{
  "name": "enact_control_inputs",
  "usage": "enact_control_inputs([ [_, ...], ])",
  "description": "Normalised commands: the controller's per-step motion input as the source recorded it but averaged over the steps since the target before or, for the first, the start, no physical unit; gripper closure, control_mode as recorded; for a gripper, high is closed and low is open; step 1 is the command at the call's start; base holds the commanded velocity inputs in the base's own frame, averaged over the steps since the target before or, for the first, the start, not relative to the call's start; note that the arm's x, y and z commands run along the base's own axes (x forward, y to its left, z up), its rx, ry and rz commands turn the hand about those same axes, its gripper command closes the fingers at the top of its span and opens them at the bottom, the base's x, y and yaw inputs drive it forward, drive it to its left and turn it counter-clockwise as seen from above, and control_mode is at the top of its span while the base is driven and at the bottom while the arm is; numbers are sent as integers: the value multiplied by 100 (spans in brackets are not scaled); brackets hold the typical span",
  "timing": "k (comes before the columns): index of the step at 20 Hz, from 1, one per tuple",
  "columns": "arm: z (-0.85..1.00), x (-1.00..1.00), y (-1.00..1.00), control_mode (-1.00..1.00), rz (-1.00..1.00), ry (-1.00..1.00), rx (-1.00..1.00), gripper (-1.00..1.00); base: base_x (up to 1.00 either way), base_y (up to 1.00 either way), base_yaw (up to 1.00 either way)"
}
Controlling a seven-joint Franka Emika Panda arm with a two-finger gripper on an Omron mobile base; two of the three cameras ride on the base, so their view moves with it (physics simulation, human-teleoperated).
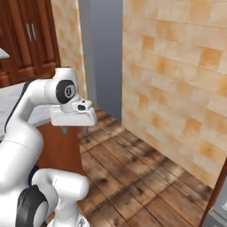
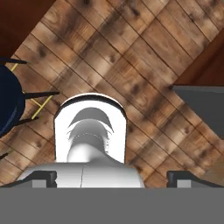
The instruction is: Retrieve the butter from the fridge and place it on a plate on the dining table. Then retrieve the butter knife by the fridge and place it near the plate.
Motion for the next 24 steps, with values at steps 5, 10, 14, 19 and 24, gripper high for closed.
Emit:
enact_control_inputs([
  [5,0,0,0,100,0,0,0,-100,59,-4,37],
  [10,0,0,0,100,0,0,0,-100,59,0,32],
  [14,0,0,0,100,0,0,0,-100,46,0,22],
  [19,0,0,0,100,0,0,0,-100,96,0,33],
  [24,0,0,0,100,0,0,0,-100,53,0,21],
])
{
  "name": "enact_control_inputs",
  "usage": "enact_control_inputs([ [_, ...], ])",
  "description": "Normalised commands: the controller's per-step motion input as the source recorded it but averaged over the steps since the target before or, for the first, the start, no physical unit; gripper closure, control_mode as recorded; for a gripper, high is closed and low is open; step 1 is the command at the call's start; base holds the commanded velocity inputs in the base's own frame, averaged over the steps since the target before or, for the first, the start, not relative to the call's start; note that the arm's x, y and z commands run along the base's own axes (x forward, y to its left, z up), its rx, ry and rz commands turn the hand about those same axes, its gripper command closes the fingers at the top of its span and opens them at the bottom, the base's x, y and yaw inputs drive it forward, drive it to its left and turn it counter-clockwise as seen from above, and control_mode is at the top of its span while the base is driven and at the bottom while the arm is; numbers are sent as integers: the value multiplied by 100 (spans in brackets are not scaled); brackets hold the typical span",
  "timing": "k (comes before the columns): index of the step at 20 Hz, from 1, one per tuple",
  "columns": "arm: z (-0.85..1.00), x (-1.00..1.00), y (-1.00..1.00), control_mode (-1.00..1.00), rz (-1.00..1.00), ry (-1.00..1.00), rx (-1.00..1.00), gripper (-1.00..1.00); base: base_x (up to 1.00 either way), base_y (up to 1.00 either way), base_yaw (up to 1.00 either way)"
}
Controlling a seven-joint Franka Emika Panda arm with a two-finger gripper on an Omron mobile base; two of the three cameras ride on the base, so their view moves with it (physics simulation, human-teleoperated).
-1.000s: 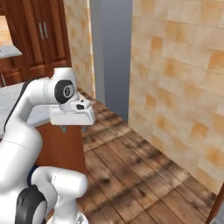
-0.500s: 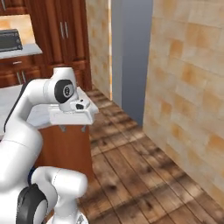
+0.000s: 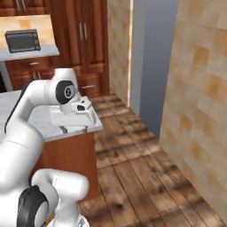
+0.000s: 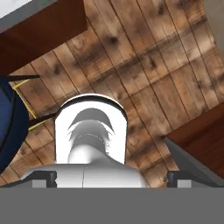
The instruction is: Retrieve the butter from the fridge and place it on a plate on the dining table. Then retrieve the butter knife by the fridge and place it near the plate.
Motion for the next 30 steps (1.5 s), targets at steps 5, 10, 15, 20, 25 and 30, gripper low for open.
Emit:
enact_control_inputs([
  [5,0,0,0,100,0,0,0,-100,54,-3,29],
  [10,0,0,0,100,0,0,0,-100,78,-5,40],
  [15,0,0,0,100,0,0,0,-100,62,-18,35],
  [20,0,0,0,100,0,0,0,-100,50,-20,37],
  [25,0,0,0,100,0,0,0,-100,35,-37,33],
  [30,0,0,0,100,0,0,0,-100,2,-10,3],
])
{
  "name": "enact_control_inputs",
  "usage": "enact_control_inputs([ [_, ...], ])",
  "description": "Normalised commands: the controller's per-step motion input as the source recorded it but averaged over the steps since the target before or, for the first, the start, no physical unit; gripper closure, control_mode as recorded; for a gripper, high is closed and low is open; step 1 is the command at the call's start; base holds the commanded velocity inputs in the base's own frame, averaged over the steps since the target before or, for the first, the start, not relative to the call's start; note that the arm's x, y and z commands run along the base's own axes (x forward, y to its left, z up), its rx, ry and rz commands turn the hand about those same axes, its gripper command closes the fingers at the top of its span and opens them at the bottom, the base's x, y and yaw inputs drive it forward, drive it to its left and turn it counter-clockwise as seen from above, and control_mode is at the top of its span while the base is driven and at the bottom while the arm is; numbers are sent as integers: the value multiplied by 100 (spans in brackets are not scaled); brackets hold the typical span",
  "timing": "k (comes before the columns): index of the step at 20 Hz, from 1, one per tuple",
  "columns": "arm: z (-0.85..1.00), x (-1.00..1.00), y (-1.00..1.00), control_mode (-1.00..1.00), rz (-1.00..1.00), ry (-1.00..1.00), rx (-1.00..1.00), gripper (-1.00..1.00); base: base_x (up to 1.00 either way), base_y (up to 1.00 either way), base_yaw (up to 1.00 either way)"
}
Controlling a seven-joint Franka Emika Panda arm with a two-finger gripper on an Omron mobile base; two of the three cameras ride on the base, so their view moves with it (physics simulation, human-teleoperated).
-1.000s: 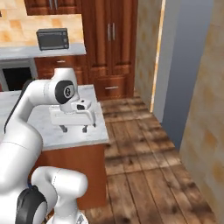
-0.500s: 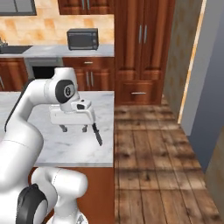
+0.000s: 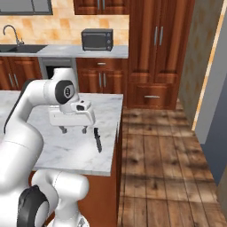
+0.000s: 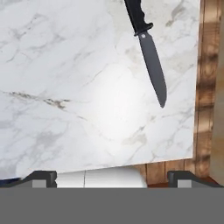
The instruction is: Retrieve the butter from the fridge and place it on a plate on the dining table. Then retrieve the butter knife by the fridge and place it near the plate.
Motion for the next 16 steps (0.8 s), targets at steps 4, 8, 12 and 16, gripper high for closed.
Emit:
enact_control_inputs([
  [4,0,0,0,100,0,0,0,-100,0,1,0],
  [8,-1,5,-3,-100,0,-1,0,-100,0,0,0],
  [12,-1,49,-37,-100,2,0,8,-100,0,0,0],
  [16,-28,54,-21,-100,15,-9,14,-100,0,0,0],
])
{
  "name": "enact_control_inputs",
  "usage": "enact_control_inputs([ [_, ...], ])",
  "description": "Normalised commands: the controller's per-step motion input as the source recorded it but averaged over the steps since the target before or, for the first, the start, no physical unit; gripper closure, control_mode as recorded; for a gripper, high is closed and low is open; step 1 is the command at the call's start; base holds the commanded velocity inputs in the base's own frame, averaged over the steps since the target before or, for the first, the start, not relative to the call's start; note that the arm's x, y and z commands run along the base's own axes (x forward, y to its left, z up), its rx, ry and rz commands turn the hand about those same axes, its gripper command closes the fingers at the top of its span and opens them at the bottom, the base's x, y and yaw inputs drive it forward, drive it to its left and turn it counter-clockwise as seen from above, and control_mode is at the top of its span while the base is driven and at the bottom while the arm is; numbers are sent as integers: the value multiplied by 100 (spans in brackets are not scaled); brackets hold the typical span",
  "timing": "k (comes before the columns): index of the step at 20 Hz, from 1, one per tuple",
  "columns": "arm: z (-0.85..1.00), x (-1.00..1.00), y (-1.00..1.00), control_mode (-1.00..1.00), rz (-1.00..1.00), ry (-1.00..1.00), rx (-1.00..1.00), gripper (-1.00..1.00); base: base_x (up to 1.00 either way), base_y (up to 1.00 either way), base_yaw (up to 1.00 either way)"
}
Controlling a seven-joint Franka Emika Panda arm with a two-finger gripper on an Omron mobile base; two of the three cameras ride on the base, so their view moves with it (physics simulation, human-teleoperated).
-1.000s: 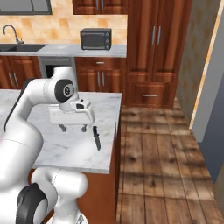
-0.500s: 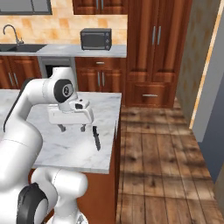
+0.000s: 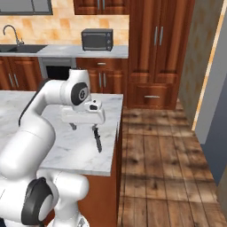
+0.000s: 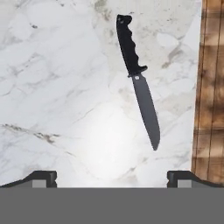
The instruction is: Retrieve the butter from the fridge and place it on a plate on the dining table. Then retrieve the butter knife by the fridge and place it near the plate.
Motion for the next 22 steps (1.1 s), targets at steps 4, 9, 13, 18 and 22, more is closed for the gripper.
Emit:
enact_control_inputs([
  [4,-31,43,-8,-100,12,-3,2,-100,0,0,0],
  [9,-59,37,-4,-100,10,-3,0,-100,0,0,0],
  [13,-53,38,0,-100,15,-11,0,-100,0,0,0],
  [18,-6,26,-1,-100,14,-5,0,-100,0,0,0],
  [22,-34,37,-18,-100,2,0,-5,-100,0,0,0],
])
